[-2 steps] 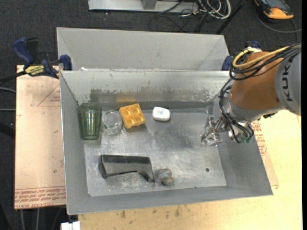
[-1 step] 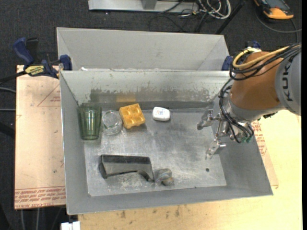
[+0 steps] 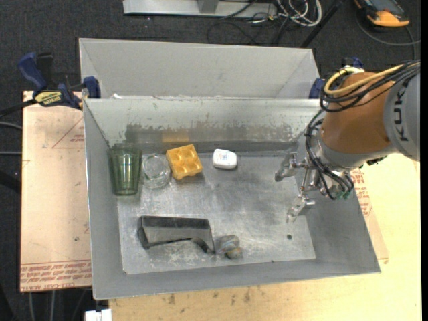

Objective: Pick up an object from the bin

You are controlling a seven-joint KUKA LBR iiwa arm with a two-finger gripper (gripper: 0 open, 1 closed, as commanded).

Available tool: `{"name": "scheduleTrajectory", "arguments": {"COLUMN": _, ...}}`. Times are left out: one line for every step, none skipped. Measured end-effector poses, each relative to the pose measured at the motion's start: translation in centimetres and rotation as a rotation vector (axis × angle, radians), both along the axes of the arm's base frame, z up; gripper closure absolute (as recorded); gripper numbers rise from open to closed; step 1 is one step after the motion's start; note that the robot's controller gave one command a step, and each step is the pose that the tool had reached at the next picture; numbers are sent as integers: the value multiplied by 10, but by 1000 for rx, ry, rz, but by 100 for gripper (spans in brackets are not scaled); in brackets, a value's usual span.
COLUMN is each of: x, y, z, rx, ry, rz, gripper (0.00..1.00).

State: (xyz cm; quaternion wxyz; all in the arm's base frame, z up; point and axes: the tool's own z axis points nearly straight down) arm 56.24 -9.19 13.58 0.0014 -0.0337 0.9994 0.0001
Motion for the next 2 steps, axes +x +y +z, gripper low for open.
{"name": "scheduleTrajectory", "arguments": {"x": 12, "y": 39, "z": -21, "rx": -3, "ry": -2, "rz": 11, "gripper": 0}}
{"name": "scheduleTrajectory", "arguments": {"x": 19, "y": 77, "z": -14, "rx": 3, "ry": 9, "rz": 70, "gripper": 0}}
